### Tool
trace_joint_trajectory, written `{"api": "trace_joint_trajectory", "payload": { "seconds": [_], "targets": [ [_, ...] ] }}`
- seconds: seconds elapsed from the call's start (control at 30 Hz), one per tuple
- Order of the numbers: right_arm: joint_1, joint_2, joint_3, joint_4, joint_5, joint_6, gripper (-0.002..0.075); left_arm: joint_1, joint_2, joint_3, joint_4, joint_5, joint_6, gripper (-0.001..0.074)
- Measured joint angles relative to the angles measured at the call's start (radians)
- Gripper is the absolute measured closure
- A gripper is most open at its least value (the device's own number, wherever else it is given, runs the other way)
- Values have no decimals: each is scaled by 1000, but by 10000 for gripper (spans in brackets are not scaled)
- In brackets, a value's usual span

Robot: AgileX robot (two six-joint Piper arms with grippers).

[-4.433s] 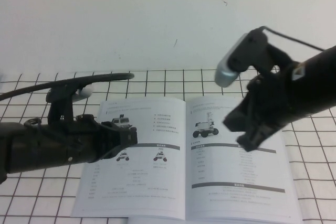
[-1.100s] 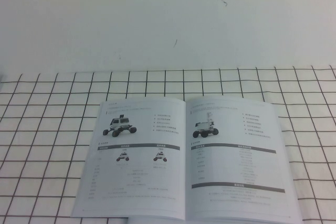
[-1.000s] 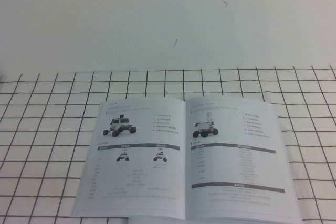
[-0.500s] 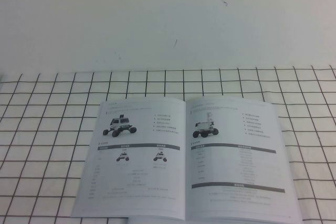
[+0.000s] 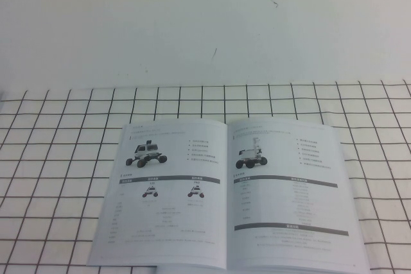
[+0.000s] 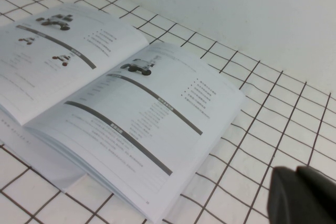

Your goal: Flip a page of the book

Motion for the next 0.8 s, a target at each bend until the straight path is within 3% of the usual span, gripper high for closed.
{"api": "trace_joint_trajectory", "payload": {
  "seconds": [0.1,0.17,0.8],
  "targets": [
    [0,0,0,0,0,0,728,0,0,0,229,39,-272,737],
    [0,0,0,0,0,0,728,0,0,0,293,73,-347,737],
    [0,0,0,0,0,0,728,0,0,-2,455,288,-630,737]
  ]
}}
